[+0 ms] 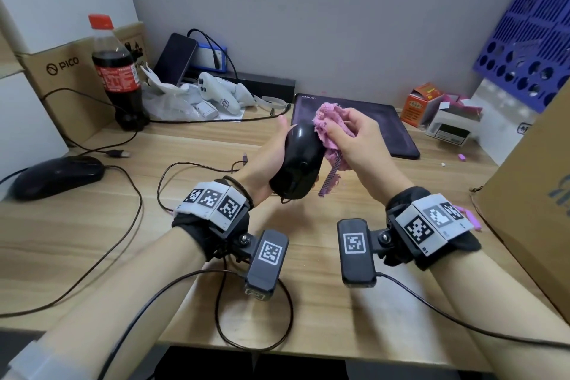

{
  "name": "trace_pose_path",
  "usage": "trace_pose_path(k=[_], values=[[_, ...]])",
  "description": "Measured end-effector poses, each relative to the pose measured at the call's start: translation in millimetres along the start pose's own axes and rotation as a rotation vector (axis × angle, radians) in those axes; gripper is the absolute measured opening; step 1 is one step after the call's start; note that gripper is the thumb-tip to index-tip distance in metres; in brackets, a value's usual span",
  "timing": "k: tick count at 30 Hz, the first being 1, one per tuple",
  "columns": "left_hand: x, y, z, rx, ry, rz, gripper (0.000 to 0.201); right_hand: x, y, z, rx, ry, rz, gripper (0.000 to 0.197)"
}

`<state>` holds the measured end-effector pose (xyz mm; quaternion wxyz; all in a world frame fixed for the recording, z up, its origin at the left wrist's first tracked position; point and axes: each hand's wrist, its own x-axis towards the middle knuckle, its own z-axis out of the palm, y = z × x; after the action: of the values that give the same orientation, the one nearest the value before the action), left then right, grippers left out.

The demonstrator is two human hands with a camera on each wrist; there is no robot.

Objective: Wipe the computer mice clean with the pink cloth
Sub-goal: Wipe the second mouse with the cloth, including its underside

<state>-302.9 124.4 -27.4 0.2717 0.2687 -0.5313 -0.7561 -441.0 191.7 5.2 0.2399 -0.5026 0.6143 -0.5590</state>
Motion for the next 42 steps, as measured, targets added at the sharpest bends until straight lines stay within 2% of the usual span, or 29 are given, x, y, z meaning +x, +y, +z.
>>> trace_pose_path(k=[5,9,11,13,16,19,22,27,31,33,36,39,42], values=[[-1,-2,0,-0.091,0.044,0.005,0.085,1,-2,5,-0.073,-0.018,0.038,0.015],[7,-1,-2,-0.339,0.072,-0.055,0.101,-14,10,11,-0.161,-0.210,0.032,0.012],[9,-1,-1,-0.384,0.106,-0.091,0.102,-18,18,13,-0.233,-0.241,-0.015,0.010],[7,-2,2,-0.379,0.094,-0.101,0.100,-18,18,13,-0.262,-0.230,-0.040,0.010],[3,-1,8,-0.304,0.008,-0.108,0.097,-14,9,11,-0.271,-0.186,-0.080,0.011],[-3,0,12,-0.211,-0.023,-0.070,0.085,-8,-4,12,-0.194,-0.132,-0.085,0.010],[-3,-7,14,-0.098,-0.058,-0.024,0.079,7,-10,12,-0.191,-0.010,-0.091,0.009],[-4,-8,12,-0.039,0.003,-0.073,0.075,24,-12,-1,-0.175,0.083,-0.017,0.010],[-3,-4,1,-0.335,0.021,-0.123,0.081,16,-9,-8,-0.174,0.088,-0.003,0.007],[0,-2,-1,-0.545,0.112,-0.118,0.077,12,-5,-10,-0.170,0.078,0.001,0.010],[3,3,-5,-0.791,0.260,-0.047,0.059,4,0,-13,-0.152,0.070,0.027,0.014],[2,4,-12,-0.918,0.265,-0.003,0.047,-3,3,-13,-0.138,0.052,0.047,0.016],[1,3,-15,-0.942,0.255,0.021,0.045,-8,3,-10,-0.133,0.009,0.072,0.019]])
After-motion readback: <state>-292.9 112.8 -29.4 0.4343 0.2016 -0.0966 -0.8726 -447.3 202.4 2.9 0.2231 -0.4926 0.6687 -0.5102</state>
